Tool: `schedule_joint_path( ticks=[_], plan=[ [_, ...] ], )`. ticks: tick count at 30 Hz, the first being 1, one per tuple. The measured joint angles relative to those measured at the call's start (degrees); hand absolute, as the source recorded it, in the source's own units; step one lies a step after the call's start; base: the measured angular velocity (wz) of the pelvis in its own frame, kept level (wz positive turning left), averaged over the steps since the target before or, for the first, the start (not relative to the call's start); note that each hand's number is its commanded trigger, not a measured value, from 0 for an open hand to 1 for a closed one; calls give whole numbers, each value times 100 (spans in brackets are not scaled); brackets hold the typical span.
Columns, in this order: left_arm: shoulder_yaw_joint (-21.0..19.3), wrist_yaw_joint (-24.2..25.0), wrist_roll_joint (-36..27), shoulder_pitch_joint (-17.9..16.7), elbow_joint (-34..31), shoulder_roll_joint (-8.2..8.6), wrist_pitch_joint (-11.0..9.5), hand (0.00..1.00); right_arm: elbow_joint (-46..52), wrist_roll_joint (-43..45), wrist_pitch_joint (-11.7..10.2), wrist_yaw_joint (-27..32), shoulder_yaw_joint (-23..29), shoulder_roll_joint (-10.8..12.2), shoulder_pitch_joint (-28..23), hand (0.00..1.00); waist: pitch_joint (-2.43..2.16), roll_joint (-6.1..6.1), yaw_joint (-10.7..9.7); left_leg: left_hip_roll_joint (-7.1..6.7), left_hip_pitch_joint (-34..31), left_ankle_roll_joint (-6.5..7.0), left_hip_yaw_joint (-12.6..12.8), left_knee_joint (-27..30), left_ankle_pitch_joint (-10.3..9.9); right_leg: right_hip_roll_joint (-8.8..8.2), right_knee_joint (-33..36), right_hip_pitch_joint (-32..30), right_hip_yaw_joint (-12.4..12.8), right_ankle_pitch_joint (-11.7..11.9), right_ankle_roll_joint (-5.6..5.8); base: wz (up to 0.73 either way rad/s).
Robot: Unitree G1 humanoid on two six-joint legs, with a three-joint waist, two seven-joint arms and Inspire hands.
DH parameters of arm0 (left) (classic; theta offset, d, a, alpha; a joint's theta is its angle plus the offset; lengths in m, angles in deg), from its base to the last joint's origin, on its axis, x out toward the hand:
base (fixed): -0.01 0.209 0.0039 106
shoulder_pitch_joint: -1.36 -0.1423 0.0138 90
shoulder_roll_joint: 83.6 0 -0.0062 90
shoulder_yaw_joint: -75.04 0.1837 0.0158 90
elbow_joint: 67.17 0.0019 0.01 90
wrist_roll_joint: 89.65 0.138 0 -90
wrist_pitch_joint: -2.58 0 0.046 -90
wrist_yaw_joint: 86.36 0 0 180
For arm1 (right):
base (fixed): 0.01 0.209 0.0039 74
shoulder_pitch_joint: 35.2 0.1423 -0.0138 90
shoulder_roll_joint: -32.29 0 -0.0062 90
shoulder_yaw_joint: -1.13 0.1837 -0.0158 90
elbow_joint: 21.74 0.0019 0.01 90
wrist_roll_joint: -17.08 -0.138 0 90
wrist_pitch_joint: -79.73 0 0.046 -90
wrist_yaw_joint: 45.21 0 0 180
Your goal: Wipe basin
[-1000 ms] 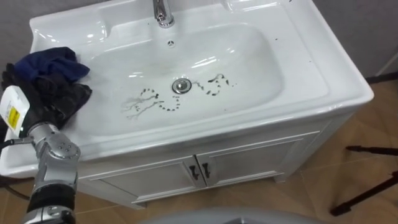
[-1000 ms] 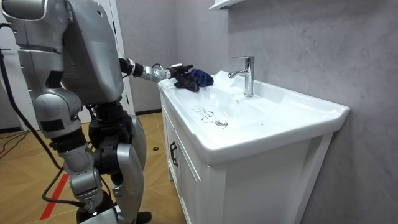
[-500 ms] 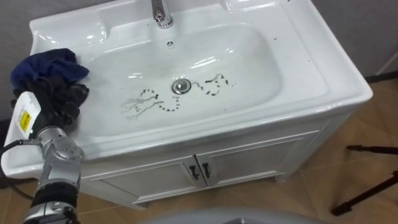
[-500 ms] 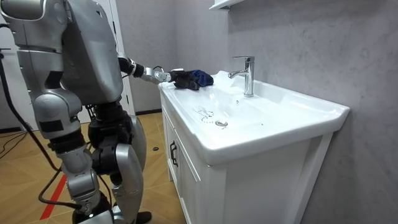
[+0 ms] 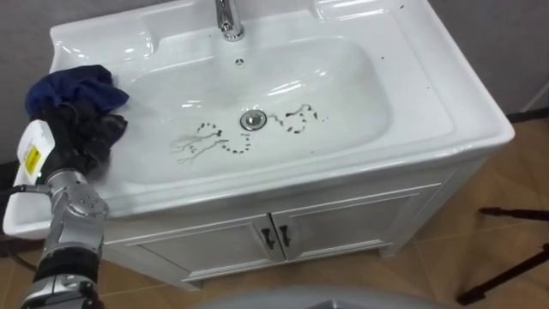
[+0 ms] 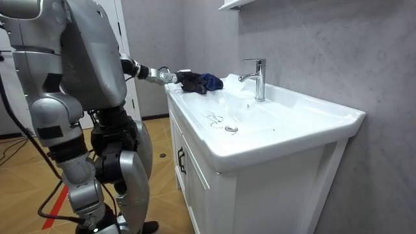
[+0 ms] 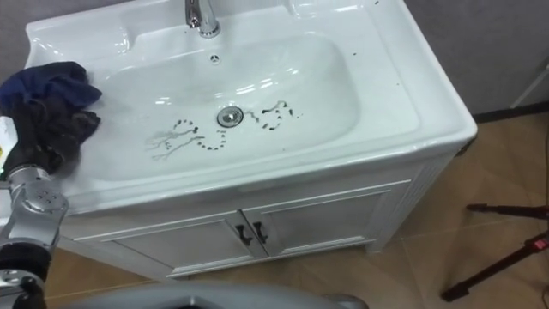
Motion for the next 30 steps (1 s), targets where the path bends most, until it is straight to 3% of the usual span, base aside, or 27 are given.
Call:
schedule_joint_path(
  ticks=[8,23,30],
  plan=[
    [-259,154,-25,194,159,-90,-20,100,-4,24,84,-85,-1,-12,47,0,-36,-57,-1,4,-1,-1,0,-8,0,1,0,15,-45,2,-13,2],
    [-445,210,-438,203,279,-268,-26,100,-45,22,122,11,-4,-10,199,0,-31,-16,3,-7,58,-1,4,-48,0,-13,-17,21,-34,0,-10,0],
    [-440,123,-460,195,320,-244,-26,100,-42,5,112,161,-5,-9,160,0,-28,35,0,-11,96,-1,0,-110,0,-11,-17,51,-11,-6,0,-1]
  ],
)
